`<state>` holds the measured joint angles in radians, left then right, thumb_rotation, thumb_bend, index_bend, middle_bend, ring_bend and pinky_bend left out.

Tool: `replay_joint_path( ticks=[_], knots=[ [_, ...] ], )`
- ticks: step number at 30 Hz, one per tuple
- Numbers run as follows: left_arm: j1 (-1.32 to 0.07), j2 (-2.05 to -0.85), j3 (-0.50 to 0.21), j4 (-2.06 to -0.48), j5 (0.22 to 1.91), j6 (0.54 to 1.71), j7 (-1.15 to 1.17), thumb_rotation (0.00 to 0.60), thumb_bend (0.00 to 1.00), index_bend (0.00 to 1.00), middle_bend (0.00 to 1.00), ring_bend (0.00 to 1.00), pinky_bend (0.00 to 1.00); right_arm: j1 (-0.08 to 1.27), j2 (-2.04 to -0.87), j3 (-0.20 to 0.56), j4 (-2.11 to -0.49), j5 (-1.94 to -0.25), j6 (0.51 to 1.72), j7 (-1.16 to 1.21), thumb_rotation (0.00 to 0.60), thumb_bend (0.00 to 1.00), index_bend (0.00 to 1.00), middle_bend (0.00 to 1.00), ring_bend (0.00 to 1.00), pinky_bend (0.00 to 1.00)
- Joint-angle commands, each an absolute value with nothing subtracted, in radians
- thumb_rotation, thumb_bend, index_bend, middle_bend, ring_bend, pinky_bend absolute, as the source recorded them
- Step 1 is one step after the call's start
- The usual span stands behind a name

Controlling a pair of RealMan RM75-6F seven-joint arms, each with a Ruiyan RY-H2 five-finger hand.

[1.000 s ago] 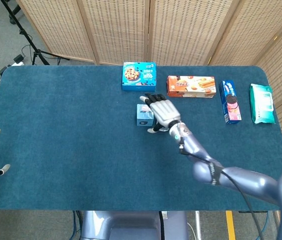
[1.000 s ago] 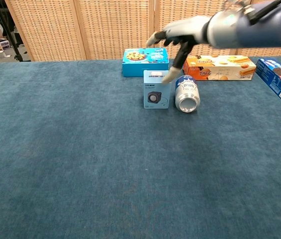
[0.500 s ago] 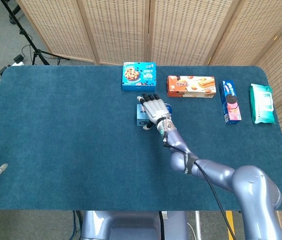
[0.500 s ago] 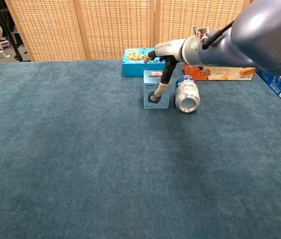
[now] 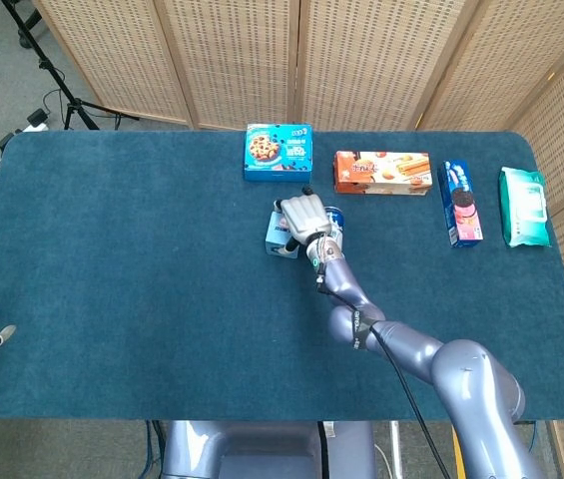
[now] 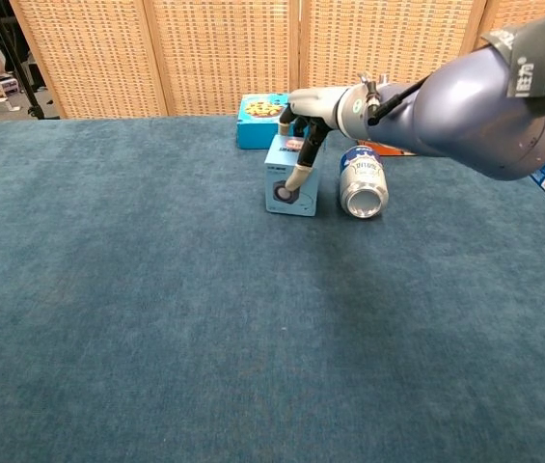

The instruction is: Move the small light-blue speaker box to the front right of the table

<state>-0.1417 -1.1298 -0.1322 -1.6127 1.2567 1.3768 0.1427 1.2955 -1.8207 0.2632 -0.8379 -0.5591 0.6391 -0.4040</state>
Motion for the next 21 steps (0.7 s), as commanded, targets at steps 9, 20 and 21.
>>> replay_joint_path(
  ticks=[9,20,21],
  knots=[
    [-0.133,-1.123,-0.104,-1.638,1.325,1.408,0.138,0.600,0.00,0.00,0.00,0.00,0.00,1.126,-1.446,0.303,-1.381,-0.844,0.848,-0.296,0.600,0.34,0.47,0.60,0.48,0.12],
    [-0.120,-1.116,-0.080,-1.654,1.388,1.442,0.123,0.600,0.00,0.00,0.00,0.00,0.00,0.824,-1.115,0.084,-1.712,-1.157,0.999,-0.235,0.600,0.34,0.47,0.59,0.48,0.13],
    [-0.118,-1.114,-0.079,-1.656,1.394,1.448,0.119,0.600,0.00,0.00,0.00,0.00,0.00,0.802,-1.111,0.060,-1.709,-1.188,1.006,-0.223,0.600,0.34,0.47,0.59,0.48,0.14]
  ],
)
